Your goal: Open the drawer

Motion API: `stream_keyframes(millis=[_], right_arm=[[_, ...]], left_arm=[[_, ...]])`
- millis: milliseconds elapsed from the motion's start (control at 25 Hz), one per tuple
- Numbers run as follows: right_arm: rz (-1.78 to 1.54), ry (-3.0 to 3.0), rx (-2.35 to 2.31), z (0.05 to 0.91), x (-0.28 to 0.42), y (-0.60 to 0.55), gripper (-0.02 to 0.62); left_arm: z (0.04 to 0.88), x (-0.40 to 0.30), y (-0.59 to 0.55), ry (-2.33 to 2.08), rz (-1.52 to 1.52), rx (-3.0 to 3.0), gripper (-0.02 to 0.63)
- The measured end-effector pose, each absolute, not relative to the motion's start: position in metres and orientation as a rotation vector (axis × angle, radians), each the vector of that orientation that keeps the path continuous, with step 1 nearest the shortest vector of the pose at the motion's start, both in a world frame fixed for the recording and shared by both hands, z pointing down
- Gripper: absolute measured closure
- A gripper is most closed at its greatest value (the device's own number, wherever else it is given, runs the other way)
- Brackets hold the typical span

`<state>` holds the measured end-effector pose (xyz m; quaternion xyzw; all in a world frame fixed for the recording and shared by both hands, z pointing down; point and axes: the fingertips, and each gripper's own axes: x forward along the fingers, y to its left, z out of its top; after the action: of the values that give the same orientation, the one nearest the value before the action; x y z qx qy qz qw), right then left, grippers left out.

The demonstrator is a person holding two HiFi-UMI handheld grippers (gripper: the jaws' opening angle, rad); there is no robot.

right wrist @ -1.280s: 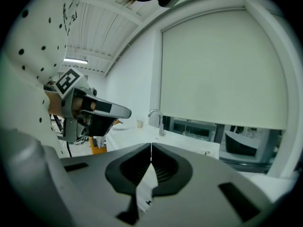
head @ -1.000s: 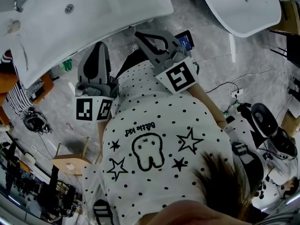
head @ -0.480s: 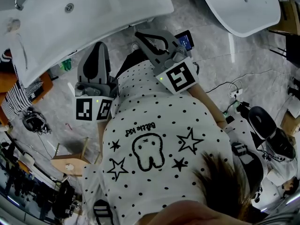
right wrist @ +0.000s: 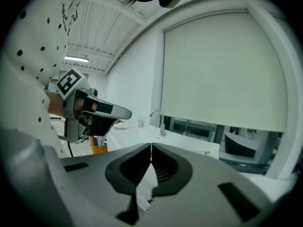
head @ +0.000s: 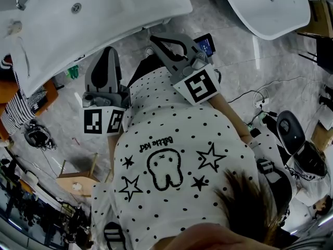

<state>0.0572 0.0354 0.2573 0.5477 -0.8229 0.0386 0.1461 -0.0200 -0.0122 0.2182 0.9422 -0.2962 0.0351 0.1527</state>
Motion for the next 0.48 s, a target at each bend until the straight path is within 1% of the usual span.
stream_keyframes(millis=[240,480], right_arm=[[0.115,-2.343,1.618,0.256,0.065,0.031,0.581],[0.160,-2.273,1.731,0.253,0.087,0.037,0.581]], left_arm=[[0.223,-0.021,-0.018,-0.862,0.142,2.696,0.601],[0.249,-0.034,-0.022,-0.898,0.238,2.668,0.600]])
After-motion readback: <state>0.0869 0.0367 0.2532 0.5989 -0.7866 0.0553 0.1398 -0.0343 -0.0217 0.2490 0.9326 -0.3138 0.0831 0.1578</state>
